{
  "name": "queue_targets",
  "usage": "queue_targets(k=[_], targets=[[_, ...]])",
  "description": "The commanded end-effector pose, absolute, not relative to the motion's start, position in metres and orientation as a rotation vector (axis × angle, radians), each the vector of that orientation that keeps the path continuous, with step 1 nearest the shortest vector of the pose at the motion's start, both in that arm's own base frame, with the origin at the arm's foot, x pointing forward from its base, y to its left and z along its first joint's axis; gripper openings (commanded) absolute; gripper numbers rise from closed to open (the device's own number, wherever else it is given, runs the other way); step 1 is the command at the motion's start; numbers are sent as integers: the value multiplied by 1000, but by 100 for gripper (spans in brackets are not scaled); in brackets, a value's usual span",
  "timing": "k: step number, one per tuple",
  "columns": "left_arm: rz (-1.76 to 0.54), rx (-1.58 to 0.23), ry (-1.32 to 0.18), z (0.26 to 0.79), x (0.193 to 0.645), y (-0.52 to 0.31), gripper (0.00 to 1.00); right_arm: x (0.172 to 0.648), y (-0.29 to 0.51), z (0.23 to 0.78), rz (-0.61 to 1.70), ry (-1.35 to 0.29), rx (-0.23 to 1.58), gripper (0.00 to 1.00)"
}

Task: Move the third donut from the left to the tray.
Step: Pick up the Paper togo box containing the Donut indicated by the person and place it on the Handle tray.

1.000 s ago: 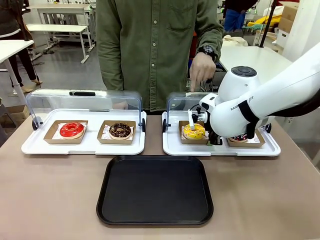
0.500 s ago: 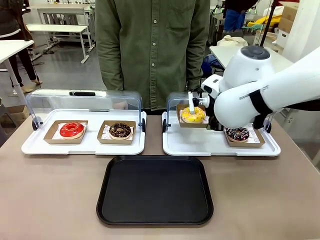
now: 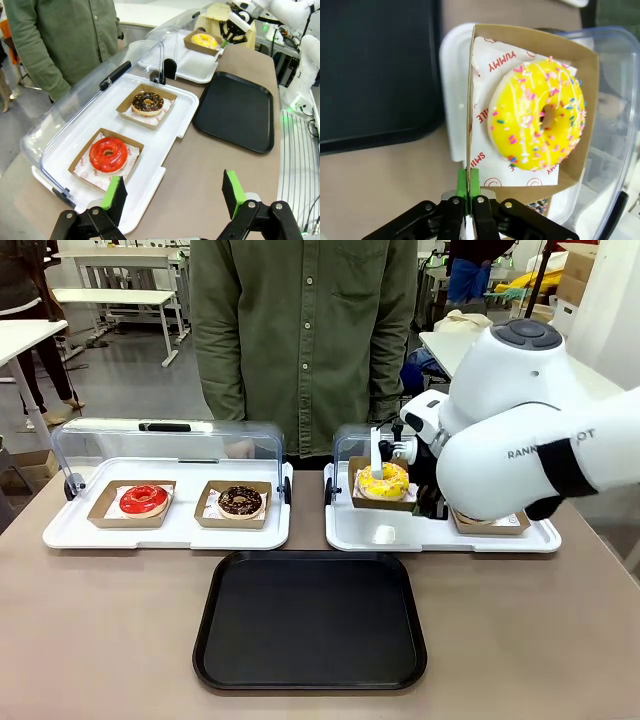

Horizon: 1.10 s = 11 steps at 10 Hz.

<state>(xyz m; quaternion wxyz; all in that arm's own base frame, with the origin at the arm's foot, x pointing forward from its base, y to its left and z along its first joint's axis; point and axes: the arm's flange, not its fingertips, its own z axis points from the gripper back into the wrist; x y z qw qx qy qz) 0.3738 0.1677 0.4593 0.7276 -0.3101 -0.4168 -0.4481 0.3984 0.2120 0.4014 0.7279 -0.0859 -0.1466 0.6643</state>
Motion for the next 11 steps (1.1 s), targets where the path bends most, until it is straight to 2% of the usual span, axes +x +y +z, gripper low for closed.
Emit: queue_targets(k=[1, 7, 9, 10, 11], targets=[[-1000, -690, -949, 460, 375, 168, 100, 364, 216, 403, 1471, -327, -140, 0], [-1000, -690, -949, 460, 375, 168, 100, 294, 255, 367, 1527, -382, -28, 0], [-1000, -690, -949, 460, 375, 168, 100, 288, 264, 350, 1536, -372, -3, 0], [-1000, -690, -949, 460, 375, 168, 100, 294, 261, 356, 1523, -444, -24, 0], [-1000, -690, -949, 460, 375, 168, 100, 312, 287, 373, 1559, -341, -36, 0]])
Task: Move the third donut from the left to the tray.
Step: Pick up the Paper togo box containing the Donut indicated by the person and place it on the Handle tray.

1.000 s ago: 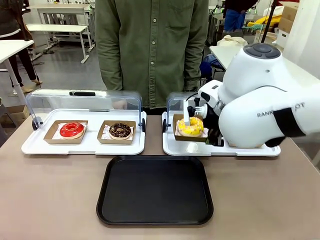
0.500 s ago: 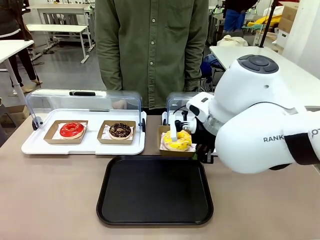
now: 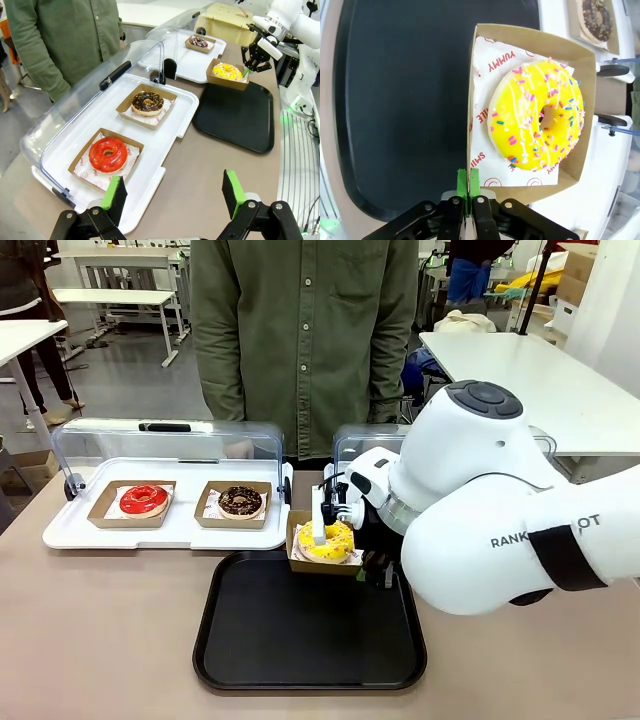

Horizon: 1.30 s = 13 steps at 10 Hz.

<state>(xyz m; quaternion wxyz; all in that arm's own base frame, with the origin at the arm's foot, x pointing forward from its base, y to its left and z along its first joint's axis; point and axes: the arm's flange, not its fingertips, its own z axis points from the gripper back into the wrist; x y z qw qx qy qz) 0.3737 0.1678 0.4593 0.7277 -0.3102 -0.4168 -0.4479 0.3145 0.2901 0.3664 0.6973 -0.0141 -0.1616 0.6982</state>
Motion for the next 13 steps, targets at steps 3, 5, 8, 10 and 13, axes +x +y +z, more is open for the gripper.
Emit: queue_targets(k=[3, 5, 8, 10, 13], targets=[[-1000, -690, -949, 460, 375, 168, 100, 312, 287, 373, 1559, -341, -36, 0], [-1000, -690, -949, 460, 375, 168, 100, 302, 297, 350, 1536, -300, -147, 2], [-1000, -690, -949, 460, 375, 168, 100, 269, 306, 322, 1520, -283, -244, 2], [-1000, -690, -949, 460, 375, 168, 100, 248, 313, 314, 1529, -304, -244, 2], [-1000, -690, -949, 460, 375, 168, 100, 224, 316, 305, 1537, -288, -199, 2]])
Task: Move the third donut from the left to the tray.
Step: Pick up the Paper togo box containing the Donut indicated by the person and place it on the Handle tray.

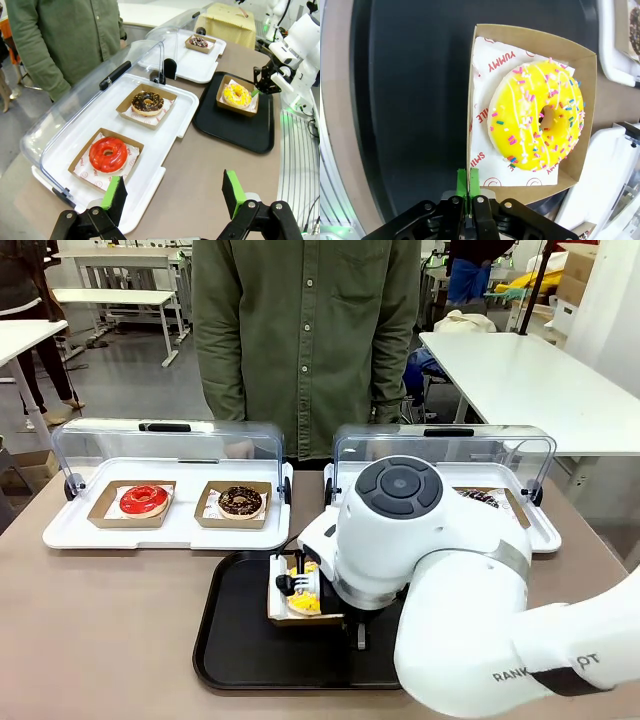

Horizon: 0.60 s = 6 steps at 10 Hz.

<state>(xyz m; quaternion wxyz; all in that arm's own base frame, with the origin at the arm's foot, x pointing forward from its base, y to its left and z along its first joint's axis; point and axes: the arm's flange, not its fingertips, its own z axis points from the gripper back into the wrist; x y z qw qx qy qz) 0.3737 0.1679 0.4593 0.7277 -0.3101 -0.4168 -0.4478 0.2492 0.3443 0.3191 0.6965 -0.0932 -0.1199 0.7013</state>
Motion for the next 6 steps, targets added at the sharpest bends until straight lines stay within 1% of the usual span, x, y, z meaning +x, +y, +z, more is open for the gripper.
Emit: queue_targets(k=[1, 6], targets=[[-1000, -690, -949, 460, 375, 168, 100, 221, 315, 303, 1538, -289, -174, 2], [-1000, -690, -949, 460, 375, 168, 100, 221, 310, 294, 1540, -258, -124, 2]])
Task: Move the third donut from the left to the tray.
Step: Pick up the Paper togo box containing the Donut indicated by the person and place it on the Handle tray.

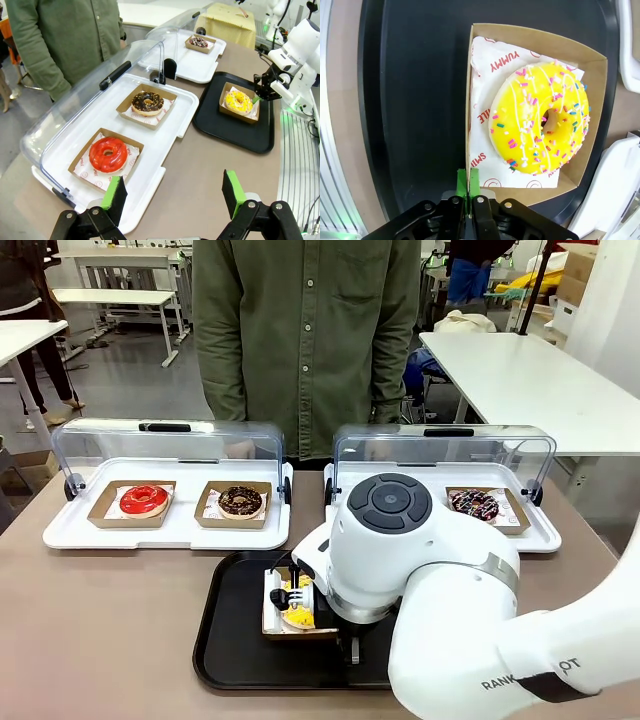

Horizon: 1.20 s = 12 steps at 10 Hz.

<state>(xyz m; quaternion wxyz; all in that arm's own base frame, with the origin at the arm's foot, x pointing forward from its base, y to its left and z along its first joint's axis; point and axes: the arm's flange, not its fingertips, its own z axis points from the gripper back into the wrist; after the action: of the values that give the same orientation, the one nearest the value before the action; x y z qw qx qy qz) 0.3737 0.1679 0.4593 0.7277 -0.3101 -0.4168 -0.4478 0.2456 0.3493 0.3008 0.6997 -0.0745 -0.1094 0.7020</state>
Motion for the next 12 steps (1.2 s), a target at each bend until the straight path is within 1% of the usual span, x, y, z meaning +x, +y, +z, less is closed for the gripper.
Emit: queue_targets(k=[1, 2, 3, 4, 5, 6, 7, 10, 12], targets=[[-1000, -690, -949, 460, 375, 168, 100, 223, 309, 294, 1537, -264, -113, 2], [-1000, -690, -949, 460, 375, 168, 100, 224, 308, 296, 1508, -276, -110, 2], [-1000, -690, -949, 460, 375, 168, 100, 222, 307, 298, 1512, -285, -118, 60], [-1000, -690, -949, 460, 375, 168, 100, 221, 307, 301, 1507, -287, -106, 60], [-1000, -690, -949, 460, 375, 168, 100, 220, 307, 309, 1496, -294, -94, 100], [-1000, -690, -949, 460, 375, 168, 100, 218, 306, 320, 1464, -291, -74, 63], [-1000, -690, -949, 460, 375, 168, 100, 217, 308, 333, 1439, -299, -64, 100], [-1000, -690, -949, 460, 375, 168, 100, 210, 307, 381, 1396, -296, -39, 100], [-1000, -690, -949, 460, 375, 168, 100, 210, 306, 396, 1389, -293, -37, 100]])
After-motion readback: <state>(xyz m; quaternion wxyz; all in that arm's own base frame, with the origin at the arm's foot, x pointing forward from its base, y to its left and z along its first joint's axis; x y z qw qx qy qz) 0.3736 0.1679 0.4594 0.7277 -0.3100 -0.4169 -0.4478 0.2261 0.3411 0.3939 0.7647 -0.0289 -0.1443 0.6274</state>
